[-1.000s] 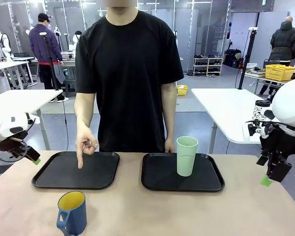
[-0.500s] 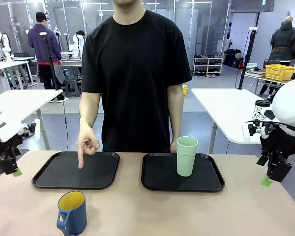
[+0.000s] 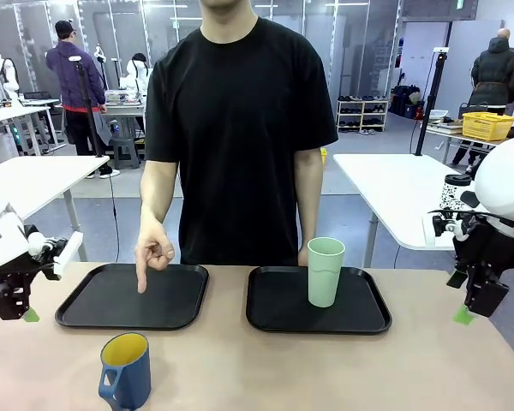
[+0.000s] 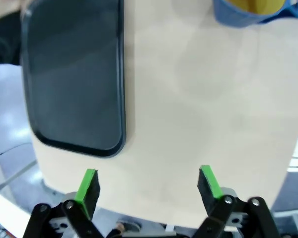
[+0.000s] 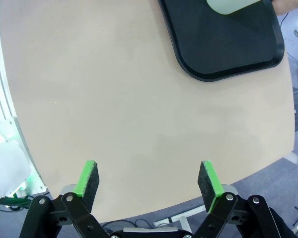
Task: Sort and store the cups by type.
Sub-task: Pick up the Handle plastic cup and place it into the empty Flat Tray.
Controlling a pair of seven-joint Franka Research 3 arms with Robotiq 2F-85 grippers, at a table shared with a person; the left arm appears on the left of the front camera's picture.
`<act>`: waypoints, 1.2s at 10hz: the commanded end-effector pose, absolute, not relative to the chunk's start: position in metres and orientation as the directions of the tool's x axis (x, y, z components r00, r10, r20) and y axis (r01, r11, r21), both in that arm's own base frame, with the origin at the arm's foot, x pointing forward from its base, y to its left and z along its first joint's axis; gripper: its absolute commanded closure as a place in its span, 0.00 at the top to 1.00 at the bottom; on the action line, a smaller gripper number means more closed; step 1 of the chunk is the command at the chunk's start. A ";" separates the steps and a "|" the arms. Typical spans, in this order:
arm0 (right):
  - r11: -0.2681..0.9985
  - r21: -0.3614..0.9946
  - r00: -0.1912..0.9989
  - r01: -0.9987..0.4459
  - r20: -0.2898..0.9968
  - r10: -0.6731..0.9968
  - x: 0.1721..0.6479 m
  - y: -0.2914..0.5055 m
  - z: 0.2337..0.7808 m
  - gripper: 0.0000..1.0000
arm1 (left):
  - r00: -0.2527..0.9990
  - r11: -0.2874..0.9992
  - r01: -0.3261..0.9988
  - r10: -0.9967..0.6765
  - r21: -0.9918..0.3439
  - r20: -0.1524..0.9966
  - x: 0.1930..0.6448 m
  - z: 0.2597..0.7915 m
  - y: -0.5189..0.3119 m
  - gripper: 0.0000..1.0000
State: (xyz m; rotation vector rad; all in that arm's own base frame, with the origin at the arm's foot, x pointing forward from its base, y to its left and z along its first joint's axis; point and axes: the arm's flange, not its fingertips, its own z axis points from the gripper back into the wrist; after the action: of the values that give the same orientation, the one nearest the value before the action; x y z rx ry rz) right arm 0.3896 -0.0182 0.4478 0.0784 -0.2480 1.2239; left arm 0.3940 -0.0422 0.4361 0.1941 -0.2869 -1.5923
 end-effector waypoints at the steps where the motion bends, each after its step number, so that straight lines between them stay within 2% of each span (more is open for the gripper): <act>1: 0.358 -0.072 0.336 -0.931 0.218 0.916 0.388 -0.017 0.448 1.00 | -0.035 0.006 0.949 -0.992 0.316 0.124 0.394 0.421 -0.034 1.00; 2: 0.358 -0.072 0.336 -0.931 0.218 0.916 0.388 -0.017 0.448 1.00 | -0.044 -0.026 0.953 -0.998 0.301 0.053 0.394 0.436 -0.042 1.00; 7: 0.358 -0.072 0.336 -0.931 0.218 0.916 0.388 -0.017 0.448 1.00 | -0.042 -0.020 0.954 -0.997 0.300 0.068 0.396 0.434 -0.044 1.00; 8: 0.358 -0.072 0.336 -0.931 0.218 0.916 0.388 -0.017 0.448 1.00 | -0.143 -0.105 0.957 -0.982 0.270 0.125 0.402 0.422 -0.046 1.00; 9: 0.358 -0.072 0.336 -0.931 0.218 0.916 0.388 -0.017 0.448 1.00 | -0.219 -0.161 0.958 -0.946 0.238 0.241 0.404 0.417 -0.043 1.00; 12: 0.358 -0.072 0.336 -0.931 0.218 0.916 0.388 -0.017 0.448 1.00 | -0.279 -0.174 0.949 -0.852 0.263 0.443 0.405 0.390 -0.018 1.00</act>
State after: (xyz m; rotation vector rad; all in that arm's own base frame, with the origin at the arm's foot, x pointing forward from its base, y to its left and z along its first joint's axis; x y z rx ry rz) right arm 0.3896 -0.0181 0.4477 0.0797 -0.2489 1.2247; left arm 0.3994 -0.0332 0.4057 -0.1257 -0.5446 -1.7567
